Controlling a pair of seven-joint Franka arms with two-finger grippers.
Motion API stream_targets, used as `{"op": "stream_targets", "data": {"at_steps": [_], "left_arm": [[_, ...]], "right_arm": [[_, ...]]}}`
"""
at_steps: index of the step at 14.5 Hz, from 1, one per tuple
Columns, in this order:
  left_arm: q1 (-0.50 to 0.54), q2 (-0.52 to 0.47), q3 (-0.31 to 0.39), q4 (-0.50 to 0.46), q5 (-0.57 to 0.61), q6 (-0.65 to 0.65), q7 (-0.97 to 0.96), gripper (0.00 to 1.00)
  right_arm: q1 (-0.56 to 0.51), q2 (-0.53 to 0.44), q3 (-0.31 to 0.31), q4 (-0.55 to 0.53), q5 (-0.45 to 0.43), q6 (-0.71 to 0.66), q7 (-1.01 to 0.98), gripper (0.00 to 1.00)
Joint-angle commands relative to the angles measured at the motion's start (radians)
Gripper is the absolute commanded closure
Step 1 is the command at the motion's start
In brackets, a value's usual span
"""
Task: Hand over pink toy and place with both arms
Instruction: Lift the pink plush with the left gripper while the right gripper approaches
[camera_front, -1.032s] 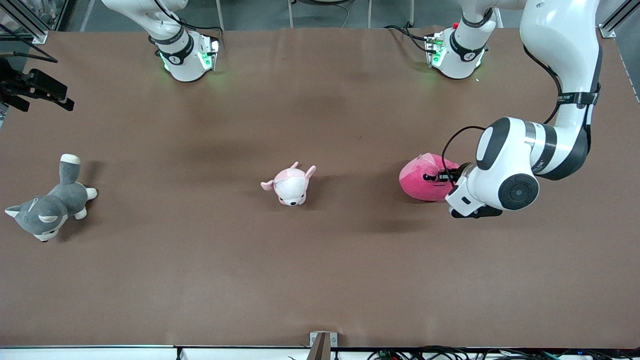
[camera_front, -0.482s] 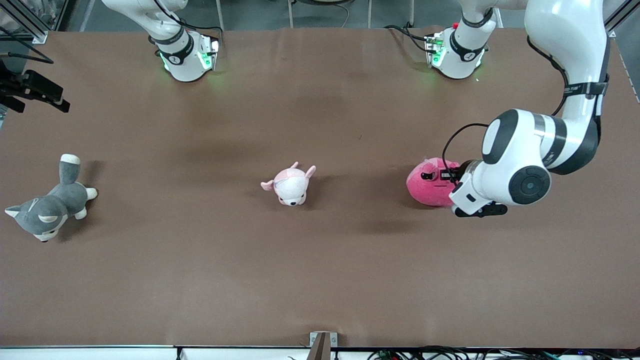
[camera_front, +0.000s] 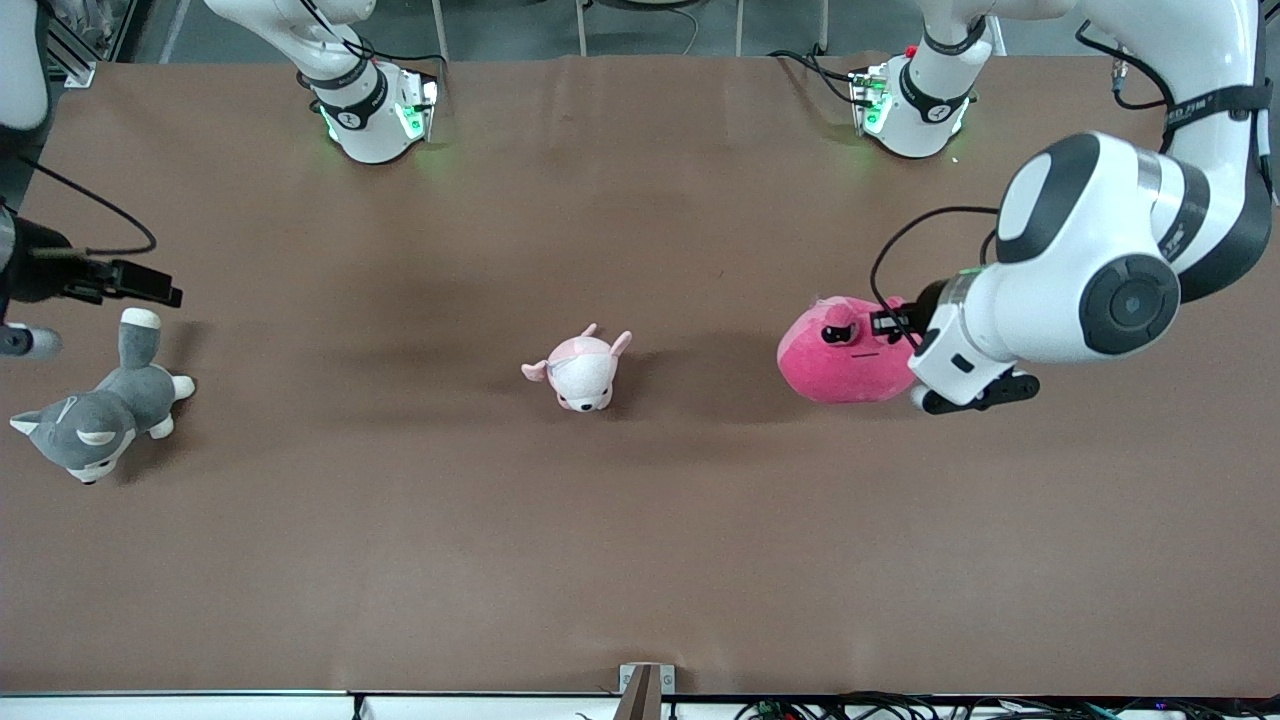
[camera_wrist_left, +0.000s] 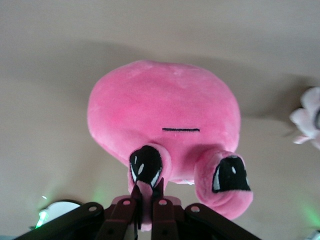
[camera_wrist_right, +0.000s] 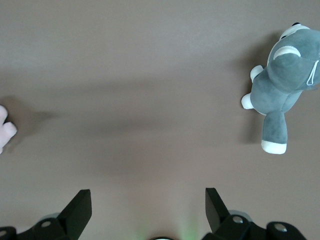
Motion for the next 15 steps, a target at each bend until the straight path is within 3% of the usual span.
{"op": "stream_targets", "data": {"at_steps": [1, 3, 5, 9, 12, 15], "left_arm": [[-0.005, -0.013, -0.097, 0.065, -0.013, -0.028, -0.140, 1.00], [-0.012, -0.008, -0.180, 0.112, -0.011, -0.013, -0.257, 1.00], [-0.047, -0.011, -0.214, 0.117, -0.013, 0.048, -0.338, 1.00], [-0.188, -0.004, -0.211, 0.125, -0.011, 0.185, -0.398, 1.00], [-0.274, -0.002, -0.211, 0.125, -0.011, 0.274, -0.481, 1.00], [-0.328, 0.004, -0.213, 0.125, -0.011, 0.320, -0.512, 1.00]], "right_arm": [[-0.012, -0.008, 0.010, 0.013, -0.012, -0.004, 0.017, 0.00], [-0.012, -0.008, 0.012, 0.017, 0.001, -0.002, 0.151, 0.00], [0.016, -0.006, 0.018, 0.013, 0.010, -0.002, 0.314, 0.00], [0.129, -0.012, 0.019, 0.011, 0.078, -0.013, 0.740, 0.00], [0.208, -0.015, 0.019, 0.013, 0.210, -0.009, 1.094, 0.00], [0.284, -0.018, 0.018, 0.011, 0.303, 0.002, 1.322, 0.00]]}}
